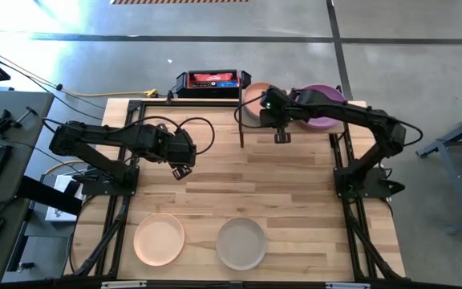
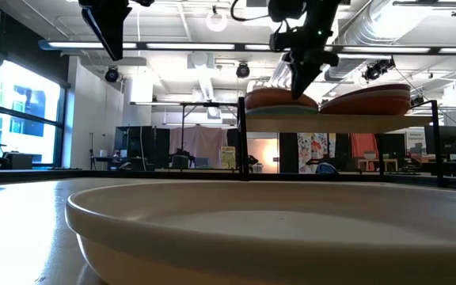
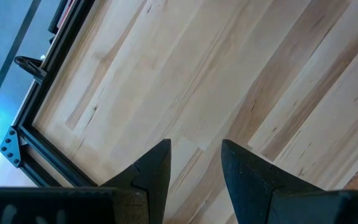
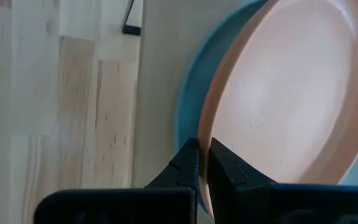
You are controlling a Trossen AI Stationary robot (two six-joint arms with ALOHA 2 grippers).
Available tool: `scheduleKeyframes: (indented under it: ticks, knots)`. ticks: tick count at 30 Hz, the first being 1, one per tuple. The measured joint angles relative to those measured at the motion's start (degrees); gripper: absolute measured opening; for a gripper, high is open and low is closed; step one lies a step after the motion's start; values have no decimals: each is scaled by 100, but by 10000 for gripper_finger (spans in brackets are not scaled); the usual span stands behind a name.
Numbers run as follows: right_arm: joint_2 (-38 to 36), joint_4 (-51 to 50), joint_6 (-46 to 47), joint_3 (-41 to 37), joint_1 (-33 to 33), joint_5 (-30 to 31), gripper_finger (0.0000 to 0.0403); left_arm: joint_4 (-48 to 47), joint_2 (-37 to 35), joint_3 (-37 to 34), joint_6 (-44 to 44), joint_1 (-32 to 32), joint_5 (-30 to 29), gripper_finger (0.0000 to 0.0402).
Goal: Place and stack plates onto a shelf
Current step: Stack the light orange plate on top of the blue plate on the shelf
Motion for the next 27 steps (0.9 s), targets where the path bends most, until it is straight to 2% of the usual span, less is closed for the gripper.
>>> scheduleKeyframes:
  ticks: [14, 21, 27]
  knots:
    - [201, -153, 144, 0, 37, 361, 0, 0, 0, 0, 0, 1, 0, 131]
    - [197, -178, 153, 0, 35, 343, 0, 0, 0, 0, 0, 1, 0, 131]
    - [193, -227, 157, 0, 37, 348, 28, 0, 0, 0, 0, 1, 66, 131]
